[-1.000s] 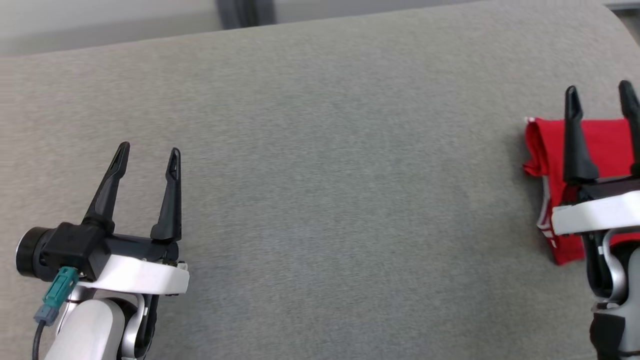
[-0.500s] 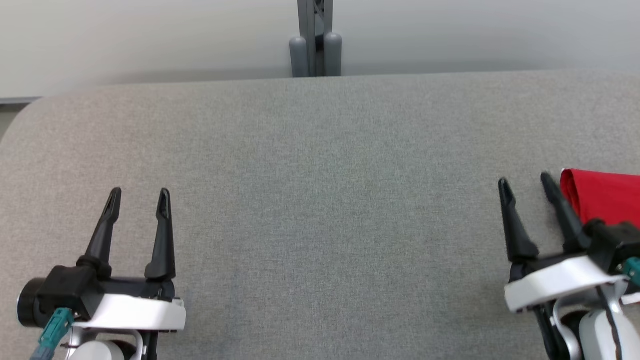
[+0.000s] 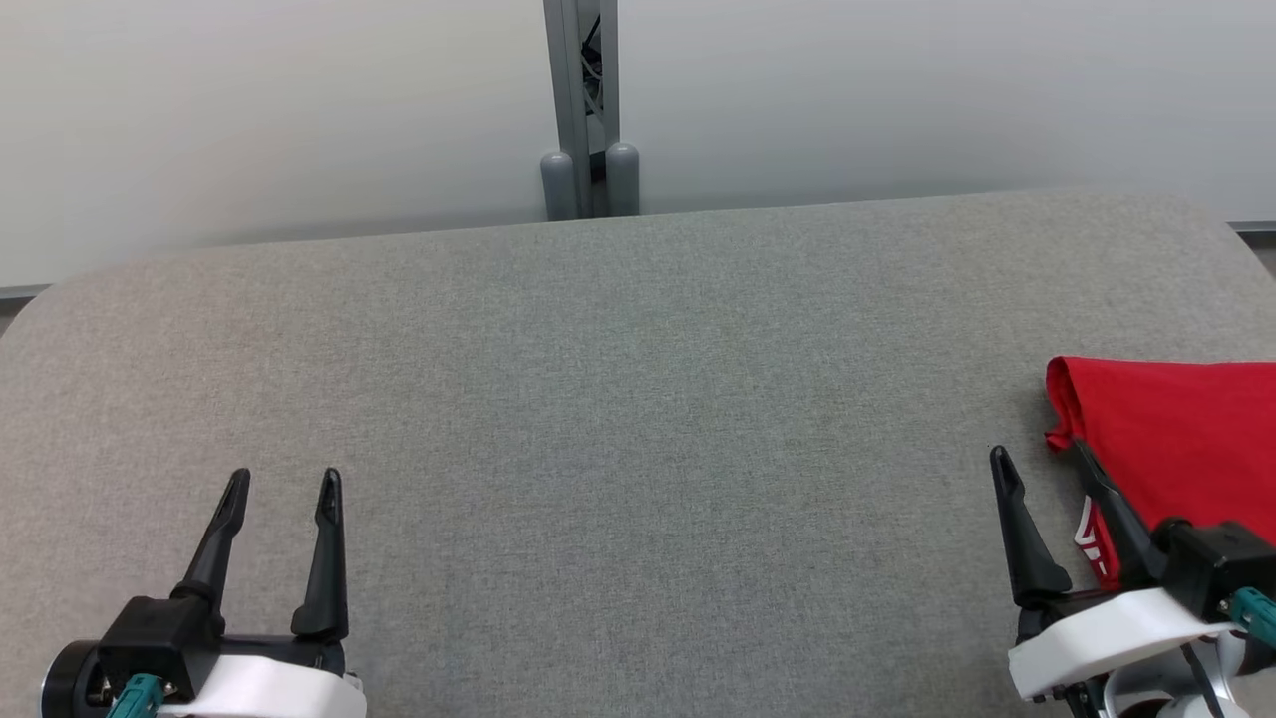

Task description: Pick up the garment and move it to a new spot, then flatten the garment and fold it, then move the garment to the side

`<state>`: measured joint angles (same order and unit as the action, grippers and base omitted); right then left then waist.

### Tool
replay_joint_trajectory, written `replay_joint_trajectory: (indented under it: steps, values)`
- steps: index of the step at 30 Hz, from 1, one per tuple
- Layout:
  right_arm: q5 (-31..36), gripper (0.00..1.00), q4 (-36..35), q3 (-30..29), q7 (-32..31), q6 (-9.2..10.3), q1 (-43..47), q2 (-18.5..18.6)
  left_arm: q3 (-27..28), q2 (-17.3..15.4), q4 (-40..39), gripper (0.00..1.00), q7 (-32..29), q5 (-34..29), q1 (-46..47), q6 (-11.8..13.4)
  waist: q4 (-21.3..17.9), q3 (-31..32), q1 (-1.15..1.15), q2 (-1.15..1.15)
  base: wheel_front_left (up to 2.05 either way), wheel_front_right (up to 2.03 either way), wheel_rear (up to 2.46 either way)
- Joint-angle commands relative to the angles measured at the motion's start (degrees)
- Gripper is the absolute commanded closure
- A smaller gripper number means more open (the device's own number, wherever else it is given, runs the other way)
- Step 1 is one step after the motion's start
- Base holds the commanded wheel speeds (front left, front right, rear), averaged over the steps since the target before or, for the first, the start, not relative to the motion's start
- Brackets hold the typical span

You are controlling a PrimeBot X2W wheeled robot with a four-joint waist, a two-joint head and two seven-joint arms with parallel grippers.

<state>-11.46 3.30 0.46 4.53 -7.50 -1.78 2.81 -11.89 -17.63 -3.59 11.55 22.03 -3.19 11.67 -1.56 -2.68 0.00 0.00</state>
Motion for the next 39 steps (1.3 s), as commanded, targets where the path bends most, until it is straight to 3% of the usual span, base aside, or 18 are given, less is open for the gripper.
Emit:
replay_joint_trajectory:
  steps: [1, 39]
  values:
    - [0.1, 0.0, -0.2, -0.3, -0.2, 0.03, 1.0, 0.3, 0.1, -0.4, -0.2, 0.0, -0.2, -0.1, -0.8, 0.5, -0.4, 0.6, 0.0, 0.0, 0.0, 0.0, 0.0]
    - [-0.3, 0.0, -3.2, -0.7, -2.6, 0.03, 4.7, 0.3, -0.6, -0.9, 0.2, 0.0, -2.1, 1.3, -2.5, 2.6, 0.0, 2.7, 0.0, 0.0, 0.0, 0.0, 0.0]
